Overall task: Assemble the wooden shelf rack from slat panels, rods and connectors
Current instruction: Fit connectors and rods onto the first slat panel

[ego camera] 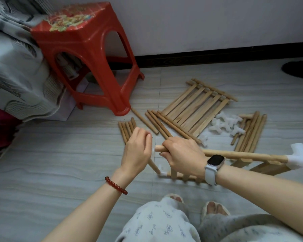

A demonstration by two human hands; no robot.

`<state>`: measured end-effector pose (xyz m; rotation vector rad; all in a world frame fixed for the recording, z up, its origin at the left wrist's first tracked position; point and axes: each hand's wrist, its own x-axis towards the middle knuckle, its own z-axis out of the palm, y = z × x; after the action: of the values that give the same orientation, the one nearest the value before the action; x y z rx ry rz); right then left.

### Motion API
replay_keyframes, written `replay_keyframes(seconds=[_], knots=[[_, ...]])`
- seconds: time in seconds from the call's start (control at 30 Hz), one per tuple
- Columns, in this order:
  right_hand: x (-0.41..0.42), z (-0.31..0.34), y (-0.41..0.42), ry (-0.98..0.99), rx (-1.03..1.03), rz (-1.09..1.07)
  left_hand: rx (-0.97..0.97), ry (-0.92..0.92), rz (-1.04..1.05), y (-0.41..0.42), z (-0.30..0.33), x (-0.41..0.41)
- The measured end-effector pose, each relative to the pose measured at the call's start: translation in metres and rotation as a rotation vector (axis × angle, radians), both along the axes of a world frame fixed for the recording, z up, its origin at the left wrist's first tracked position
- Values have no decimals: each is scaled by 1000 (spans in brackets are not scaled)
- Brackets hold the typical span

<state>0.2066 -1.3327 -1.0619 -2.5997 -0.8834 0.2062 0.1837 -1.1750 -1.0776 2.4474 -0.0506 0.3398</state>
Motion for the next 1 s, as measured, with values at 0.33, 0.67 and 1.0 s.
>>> replay_keyframes(seconds=[0.33, 0.67, 1.0], knots=[[10, 3, -6, -65, -88, 18, 729, -94, -459, 28, 14, 3], [6, 3, -6, -50, -82, 30, 757, 60, -276, 6, 18, 7], [8, 2, -8, -50, -27, 15, 766, -119, -171, 2, 8, 7]])
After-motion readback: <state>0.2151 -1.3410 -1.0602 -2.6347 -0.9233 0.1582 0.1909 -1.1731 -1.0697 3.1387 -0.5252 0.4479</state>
